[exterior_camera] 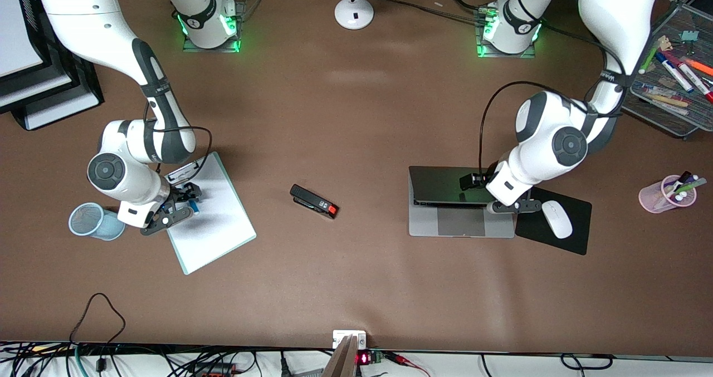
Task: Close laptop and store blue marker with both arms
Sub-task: 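Push the laptop lid shut with the left gripper while the right gripper reaches the marker, then grasp the blue marker with the right gripper while the left gripper withdraws, then carry the blue marker with the right gripper over the grey cup, then lower the marker into the grey cup and open the right gripper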
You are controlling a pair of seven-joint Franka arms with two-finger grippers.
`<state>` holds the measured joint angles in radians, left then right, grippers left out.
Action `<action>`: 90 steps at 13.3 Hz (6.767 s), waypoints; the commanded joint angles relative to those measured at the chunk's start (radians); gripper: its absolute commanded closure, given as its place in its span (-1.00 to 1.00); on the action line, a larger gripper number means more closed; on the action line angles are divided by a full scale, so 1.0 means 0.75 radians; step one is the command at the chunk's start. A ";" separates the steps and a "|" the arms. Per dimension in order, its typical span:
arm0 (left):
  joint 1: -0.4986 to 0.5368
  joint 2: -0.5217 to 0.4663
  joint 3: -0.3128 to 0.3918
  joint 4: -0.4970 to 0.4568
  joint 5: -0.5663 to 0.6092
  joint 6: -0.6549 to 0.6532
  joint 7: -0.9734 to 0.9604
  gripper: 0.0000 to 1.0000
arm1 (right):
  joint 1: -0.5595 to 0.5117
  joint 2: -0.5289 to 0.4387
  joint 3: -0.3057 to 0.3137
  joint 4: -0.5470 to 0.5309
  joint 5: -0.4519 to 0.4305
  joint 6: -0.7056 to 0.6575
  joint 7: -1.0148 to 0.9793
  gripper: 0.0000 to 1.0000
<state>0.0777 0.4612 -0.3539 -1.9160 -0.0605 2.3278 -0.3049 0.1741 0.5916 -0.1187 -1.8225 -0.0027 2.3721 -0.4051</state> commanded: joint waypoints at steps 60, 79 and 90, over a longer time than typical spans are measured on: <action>-0.089 -0.623 0.359 0.534 0.107 -1.154 0.331 -1.00 | -0.116 -0.061 0.013 0.424 0.137 -0.612 -0.112 1.00; -0.095 -0.768 0.339 0.305 0.070 -1.028 0.335 -1.00 | -0.298 -0.206 0.021 0.481 0.421 -0.551 -1.631 1.00; -0.095 -0.764 0.335 0.303 0.077 -1.032 0.335 -1.00 | -0.508 -0.120 0.019 0.544 0.734 -0.941 -2.491 1.00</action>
<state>0.0102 -0.0971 -0.1043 -1.6806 0.0108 1.5448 -0.0733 -0.1644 0.4681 -0.1178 -1.4573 0.4997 1.7361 -2.2007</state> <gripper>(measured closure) 0.000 0.828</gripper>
